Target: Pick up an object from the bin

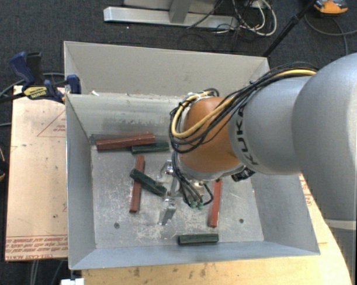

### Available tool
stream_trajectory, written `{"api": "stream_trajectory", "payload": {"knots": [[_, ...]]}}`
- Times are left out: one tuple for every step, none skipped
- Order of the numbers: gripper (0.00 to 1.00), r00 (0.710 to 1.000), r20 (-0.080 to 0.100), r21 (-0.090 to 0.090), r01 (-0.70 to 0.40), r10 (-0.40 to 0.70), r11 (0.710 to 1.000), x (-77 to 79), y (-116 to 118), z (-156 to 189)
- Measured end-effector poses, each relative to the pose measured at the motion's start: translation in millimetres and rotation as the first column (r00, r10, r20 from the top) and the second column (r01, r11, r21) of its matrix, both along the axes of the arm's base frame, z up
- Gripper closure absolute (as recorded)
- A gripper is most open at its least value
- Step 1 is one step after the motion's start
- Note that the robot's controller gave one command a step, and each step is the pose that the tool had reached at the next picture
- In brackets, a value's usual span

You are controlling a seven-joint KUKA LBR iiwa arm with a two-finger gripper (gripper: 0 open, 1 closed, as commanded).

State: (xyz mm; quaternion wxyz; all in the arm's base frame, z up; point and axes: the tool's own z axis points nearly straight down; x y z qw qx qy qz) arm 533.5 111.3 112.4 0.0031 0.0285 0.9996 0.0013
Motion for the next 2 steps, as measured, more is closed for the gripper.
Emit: {"api": "stream_trajectory", "payload": {"knots": [[0.00,0.999,-0.002,-0.003,-0.044,0.044,0.999,14.3,23,-6],[0.00,0.997,-0.004,-0.001,0.076,-0.076,0.997,39.1,23,8]]}}
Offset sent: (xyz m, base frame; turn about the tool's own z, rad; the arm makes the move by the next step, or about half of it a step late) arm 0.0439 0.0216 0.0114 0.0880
